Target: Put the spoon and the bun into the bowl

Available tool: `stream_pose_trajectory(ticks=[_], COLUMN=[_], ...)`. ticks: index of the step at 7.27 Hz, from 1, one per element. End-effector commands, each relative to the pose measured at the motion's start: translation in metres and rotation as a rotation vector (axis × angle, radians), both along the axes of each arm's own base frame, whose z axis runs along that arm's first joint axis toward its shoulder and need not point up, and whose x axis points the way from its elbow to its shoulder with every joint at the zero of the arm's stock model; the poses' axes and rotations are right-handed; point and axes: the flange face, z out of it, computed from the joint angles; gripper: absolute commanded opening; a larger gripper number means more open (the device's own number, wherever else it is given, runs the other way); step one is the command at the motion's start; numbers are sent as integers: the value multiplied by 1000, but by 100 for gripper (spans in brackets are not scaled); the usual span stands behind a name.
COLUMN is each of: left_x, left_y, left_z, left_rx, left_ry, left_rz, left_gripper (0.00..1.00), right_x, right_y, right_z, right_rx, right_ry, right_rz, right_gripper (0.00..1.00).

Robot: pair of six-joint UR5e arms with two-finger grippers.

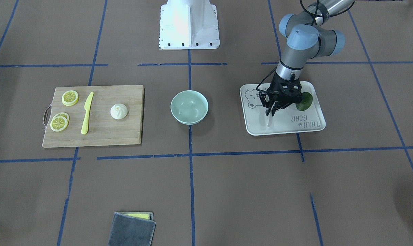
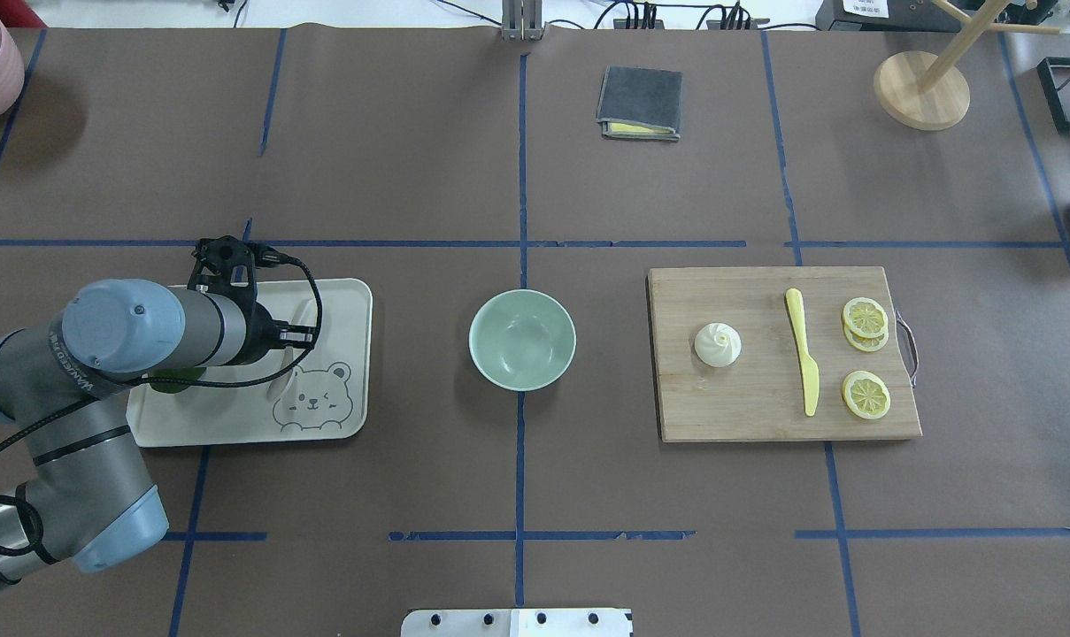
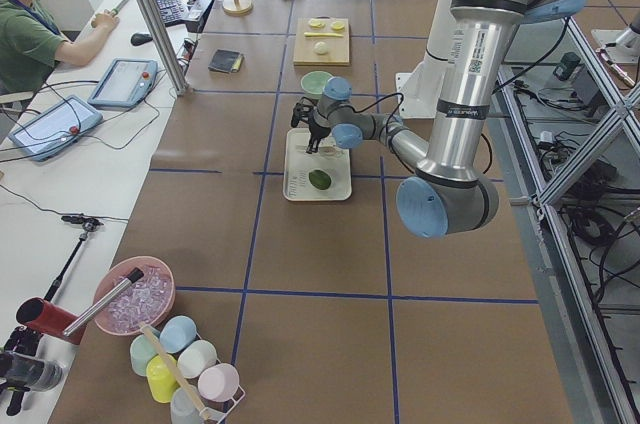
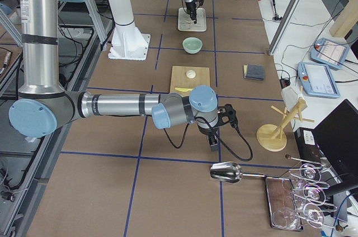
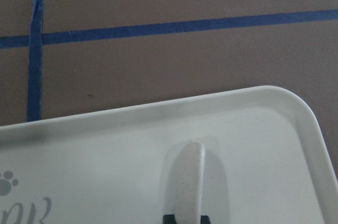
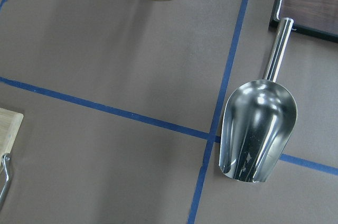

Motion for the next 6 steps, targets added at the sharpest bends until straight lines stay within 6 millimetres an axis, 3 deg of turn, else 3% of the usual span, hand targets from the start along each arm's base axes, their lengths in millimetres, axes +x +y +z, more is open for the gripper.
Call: stream_pose_trajectory(ticks=[1, 2, 4, 5, 6], left_x=[-9, 1, 48, 82, 102], left_y=[-2, -9, -37, -30, -35], left_z=[-36, -65, -153, -187, -224], left_rx=[-12, -126, -284, -350, -404], left_ry=[2, 31, -11, -41, -11], left_rz=[-18, -121, -346, -374, -421], left_gripper=[0, 0, 0, 0, 0], right_x=[0, 0, 0, 0, 0], right_y=[0, 0, 0, 0, 0], right_z=[3, 3, 3, 2, 3], right_rx=[-5, -5, -5, -6, -7], right_ry=[-1, -2, -2, -5, -5], right_rz=[0, -1, -1, -2, -2], right_gripper=[100, 100, 100, 100, 100])
